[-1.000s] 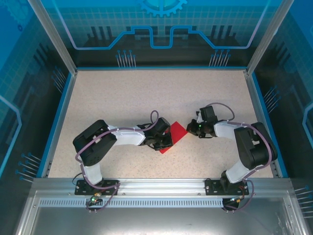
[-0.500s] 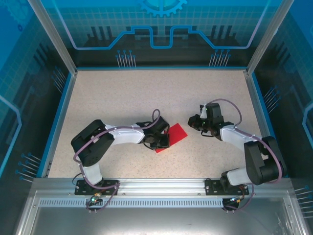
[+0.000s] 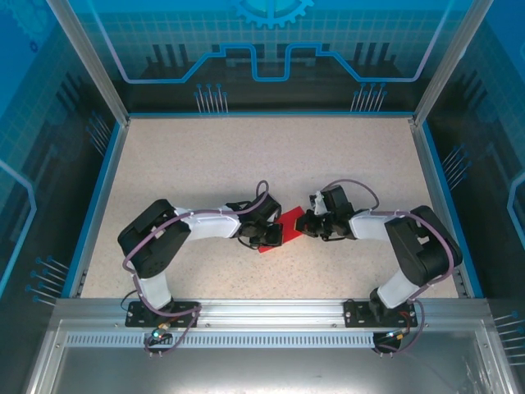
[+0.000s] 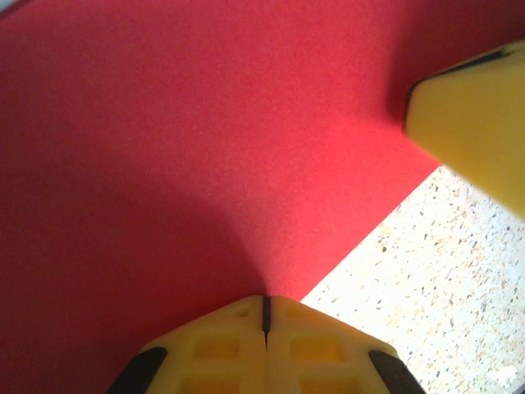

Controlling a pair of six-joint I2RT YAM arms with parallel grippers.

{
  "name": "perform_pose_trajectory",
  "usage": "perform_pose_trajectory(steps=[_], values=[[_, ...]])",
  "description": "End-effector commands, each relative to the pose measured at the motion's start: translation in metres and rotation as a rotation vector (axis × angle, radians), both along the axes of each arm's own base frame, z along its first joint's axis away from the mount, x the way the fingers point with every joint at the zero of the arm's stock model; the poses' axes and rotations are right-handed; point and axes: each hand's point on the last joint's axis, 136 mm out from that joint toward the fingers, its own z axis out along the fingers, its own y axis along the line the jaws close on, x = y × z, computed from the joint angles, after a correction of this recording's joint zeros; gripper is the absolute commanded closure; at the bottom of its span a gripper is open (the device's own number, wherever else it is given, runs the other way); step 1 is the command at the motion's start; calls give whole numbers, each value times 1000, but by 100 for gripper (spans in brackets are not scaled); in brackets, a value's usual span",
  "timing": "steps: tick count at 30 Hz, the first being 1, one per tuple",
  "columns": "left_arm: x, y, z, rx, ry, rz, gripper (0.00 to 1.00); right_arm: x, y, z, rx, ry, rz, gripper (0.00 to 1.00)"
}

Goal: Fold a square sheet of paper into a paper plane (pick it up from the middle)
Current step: First fold in half a square sheet of paper at the center of the table.

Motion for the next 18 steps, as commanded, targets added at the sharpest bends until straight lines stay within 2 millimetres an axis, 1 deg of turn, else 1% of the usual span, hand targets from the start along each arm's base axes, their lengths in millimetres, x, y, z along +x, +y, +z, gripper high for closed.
perform_pose_trajectory(steps=[1, 3, 6, 9, 12, 14, 16, 18], values=[[4, 7, 6, 1, 6, 54, 100, -12, 0, -13, 4, 47, 0, 96], [9, -4, 19, -51, -8, 63, 100, -16, -3, -20, -1, 66, -15, 96], [16, -26, 43, -157, -38, 99, 100, -25, -11, -28, -22, 98, -54, 96], [20, -44, 54, -236, -47, 157, 100, -33, -18, -34, -40, 116, -103, 96], [22, -56, 46, -265, -37, 249, 100, -37, -22, -36, -57, 118, -140, 96], [24, -58, 38, -267, -39, 320, 100, -36, -23, -36, -60, 115, -155, 95], [26, -56, 30, -264, -53, 386, 100, -37, -24, -37, -63, 122, -165, 95], [28, -51, 28, -250, -91, 446, 100, -38, -25, -38, -63, 125, -169, 96]])
